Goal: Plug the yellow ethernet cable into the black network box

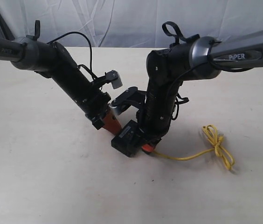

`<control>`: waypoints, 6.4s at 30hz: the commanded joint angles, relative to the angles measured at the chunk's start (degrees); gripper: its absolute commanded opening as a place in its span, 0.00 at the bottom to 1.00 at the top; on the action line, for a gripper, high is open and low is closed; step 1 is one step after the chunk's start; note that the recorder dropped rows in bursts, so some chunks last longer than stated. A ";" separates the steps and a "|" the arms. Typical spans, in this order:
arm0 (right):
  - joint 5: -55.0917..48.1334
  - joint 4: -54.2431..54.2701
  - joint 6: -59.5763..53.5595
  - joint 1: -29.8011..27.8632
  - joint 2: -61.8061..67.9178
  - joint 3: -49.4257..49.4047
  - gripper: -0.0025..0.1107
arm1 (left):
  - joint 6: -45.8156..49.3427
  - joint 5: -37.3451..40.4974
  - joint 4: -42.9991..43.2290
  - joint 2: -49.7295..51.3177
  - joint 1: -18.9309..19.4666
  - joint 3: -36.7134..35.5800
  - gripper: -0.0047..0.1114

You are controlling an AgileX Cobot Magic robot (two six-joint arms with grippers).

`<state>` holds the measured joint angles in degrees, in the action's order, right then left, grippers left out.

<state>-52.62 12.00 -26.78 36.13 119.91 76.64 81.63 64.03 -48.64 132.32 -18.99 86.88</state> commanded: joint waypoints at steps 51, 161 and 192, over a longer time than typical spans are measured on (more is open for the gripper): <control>12.13 1.30 -4.52 -0.02 -0.55 0.31 0.01 | -0.31 2.29 -2.85 1.02 -0.56 -0.04 0.04; 21.55 -8.40 14.93 -32.80 -58.83 -26.77 0.01 | -68.52 -17.30 47.40 -69.89 4.16 -27.51 0.04; 39.10 -2.14 14.93 -32.80 -97.06 -52.11 0.01 | -75.50 -37.18 49.64 -115.39 4.16 -57.58 0.04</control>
<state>-16.49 8.81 -11.97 3.65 24.73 26.20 6.57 29.70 0.83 19.10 -14.90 31.30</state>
